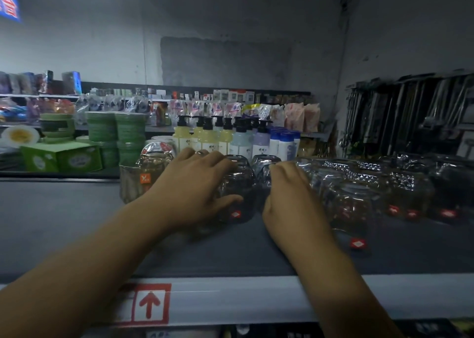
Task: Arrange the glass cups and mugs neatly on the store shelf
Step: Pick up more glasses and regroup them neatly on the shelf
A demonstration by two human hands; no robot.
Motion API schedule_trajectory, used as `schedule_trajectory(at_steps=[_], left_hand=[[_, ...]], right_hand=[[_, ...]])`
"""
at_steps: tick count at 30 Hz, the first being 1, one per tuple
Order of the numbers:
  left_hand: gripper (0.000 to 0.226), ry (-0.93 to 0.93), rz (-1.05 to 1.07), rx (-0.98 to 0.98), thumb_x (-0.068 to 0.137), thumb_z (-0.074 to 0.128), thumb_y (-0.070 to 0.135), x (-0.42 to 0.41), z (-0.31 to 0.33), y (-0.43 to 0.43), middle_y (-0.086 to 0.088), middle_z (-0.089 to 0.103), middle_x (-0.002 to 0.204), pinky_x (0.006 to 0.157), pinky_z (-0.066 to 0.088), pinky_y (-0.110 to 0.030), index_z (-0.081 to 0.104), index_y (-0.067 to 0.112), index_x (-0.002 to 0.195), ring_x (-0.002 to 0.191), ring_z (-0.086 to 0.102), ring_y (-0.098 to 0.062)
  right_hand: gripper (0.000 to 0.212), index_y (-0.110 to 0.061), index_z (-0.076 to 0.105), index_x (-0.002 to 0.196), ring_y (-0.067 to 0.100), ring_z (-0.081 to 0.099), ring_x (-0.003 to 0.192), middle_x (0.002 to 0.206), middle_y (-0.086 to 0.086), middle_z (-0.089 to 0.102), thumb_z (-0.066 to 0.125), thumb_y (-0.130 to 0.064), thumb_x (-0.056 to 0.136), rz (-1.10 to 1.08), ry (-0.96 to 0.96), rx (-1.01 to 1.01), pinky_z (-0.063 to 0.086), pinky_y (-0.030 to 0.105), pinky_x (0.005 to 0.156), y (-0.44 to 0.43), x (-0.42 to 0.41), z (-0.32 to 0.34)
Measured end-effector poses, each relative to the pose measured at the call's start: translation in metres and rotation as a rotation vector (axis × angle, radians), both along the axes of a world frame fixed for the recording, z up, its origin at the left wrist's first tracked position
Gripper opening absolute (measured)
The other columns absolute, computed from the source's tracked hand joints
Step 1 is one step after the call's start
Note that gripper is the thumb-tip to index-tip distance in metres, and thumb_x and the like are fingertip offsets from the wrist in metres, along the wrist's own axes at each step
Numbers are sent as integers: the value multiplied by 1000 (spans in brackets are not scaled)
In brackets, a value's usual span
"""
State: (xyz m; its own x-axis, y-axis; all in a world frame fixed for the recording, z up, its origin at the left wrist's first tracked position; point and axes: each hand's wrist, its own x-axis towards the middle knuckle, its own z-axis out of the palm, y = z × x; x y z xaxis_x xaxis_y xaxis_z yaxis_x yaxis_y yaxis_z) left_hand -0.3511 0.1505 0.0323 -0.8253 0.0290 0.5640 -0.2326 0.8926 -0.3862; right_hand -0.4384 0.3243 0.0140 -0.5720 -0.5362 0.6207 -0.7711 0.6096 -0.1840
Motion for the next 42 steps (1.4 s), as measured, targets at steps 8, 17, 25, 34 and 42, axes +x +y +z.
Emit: schedule_trajectory(at_steps=[8,17,25,34,42], left_hand=[[63,2,7,37,89,37,69,-3,-5,0,3,69,124,91,45,-44,56,26,131,106,69,-27],[64,3,25,62,89,32,69,-4,-7,2,4,66,131,96,43,-42,54,26,133,111,68,-25],[61,16,-1,120,92,38,68,8,-4,0,5,65,130,104,40,-44,55,26,132,113,66,-23],[51,24,21,405,97,48,58,47,50,-56,2,64,131,102,50,-44,57,23,133,110,63,-17],[77,-379,169,563,88,62,65,-32,96,-75,-8,58,143,107,44,-40,52,13,143,127,56,-27]], right_hand=[[38,-12,45,131,20,38,130,137,3,40,52,-11,94,22,-3,-44,39,28,97,1,1,-2],[36,-11,45,131,22,39,129,136,5,41,51,-12,95,25,2,-58,42,31,95,0,-1,-4],[39,-14,46,132,21,39,131,138,2,43,54,-24,96,4,47,-41,41,32,99,-1,-4,-6],[32,-20,58,125,18,50,116,124,-3,55,54,-35,97,213,166,46,45,36,98,-28,11,36],[26,-16,66,114,26,61,103,116,8,65,47,-15,97,202,-67,220,52,46,93,-97,-22,85]])
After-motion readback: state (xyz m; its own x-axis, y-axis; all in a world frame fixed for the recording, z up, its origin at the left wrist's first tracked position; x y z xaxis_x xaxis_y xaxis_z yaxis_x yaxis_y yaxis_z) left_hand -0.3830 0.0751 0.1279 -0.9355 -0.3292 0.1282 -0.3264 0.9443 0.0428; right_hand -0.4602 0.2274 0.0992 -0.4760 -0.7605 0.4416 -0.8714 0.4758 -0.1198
